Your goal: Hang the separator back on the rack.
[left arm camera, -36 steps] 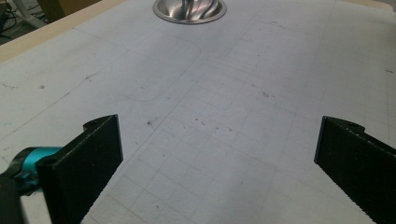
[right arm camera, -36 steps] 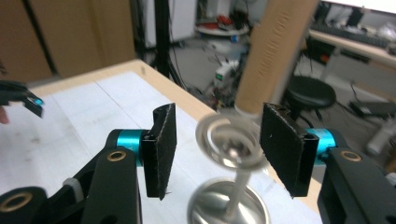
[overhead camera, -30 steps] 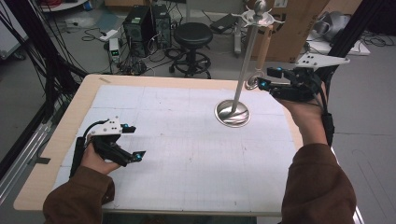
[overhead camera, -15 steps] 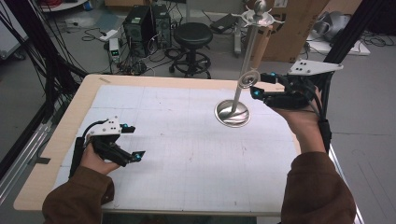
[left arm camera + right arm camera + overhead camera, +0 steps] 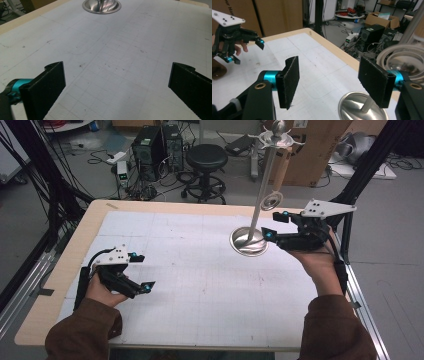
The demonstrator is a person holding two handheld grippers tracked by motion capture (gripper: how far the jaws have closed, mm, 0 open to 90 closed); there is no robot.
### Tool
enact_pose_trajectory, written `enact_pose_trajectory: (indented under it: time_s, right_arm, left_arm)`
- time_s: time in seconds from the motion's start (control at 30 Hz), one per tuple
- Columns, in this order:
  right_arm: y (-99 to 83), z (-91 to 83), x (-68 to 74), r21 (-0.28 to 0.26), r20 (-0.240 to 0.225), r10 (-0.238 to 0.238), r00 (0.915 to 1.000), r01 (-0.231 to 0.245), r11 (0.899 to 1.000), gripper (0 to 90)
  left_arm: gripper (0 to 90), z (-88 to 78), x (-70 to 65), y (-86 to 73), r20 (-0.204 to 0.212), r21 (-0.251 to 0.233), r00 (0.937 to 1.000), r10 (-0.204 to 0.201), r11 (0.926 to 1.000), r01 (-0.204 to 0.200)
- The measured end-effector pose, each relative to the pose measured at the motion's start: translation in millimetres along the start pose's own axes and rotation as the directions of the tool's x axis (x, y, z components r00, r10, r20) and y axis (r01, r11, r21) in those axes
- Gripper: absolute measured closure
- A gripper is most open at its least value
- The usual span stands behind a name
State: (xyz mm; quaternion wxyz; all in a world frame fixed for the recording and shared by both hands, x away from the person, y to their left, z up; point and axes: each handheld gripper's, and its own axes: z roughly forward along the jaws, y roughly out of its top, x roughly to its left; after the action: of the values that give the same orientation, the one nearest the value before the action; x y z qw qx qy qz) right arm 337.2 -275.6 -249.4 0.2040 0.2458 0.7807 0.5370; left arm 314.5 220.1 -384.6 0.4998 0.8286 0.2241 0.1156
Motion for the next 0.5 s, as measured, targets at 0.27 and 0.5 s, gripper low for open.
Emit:
enact_pose_trajectory:
  time_s: [0.27,0.5]
  right_arm:
    - [-22.5,5.8,8.8,-0.004,-0.02,0.012,0.9997,-0.012,1.0,30.8]
    - [-41.7,16.2,17.4,0.018,-0.043,0.014,0.999,-0.014,1.0,29.1]
  left_arm:
    - [1.6,-0.2,-1.0,0.3,0.003,-0.004,1.0,0.003,1.0,-0.003]
    - [1.6,-0.1,-0.8,0.1,0.001,-0.002,1.0,0.001,1.0,-0.001]
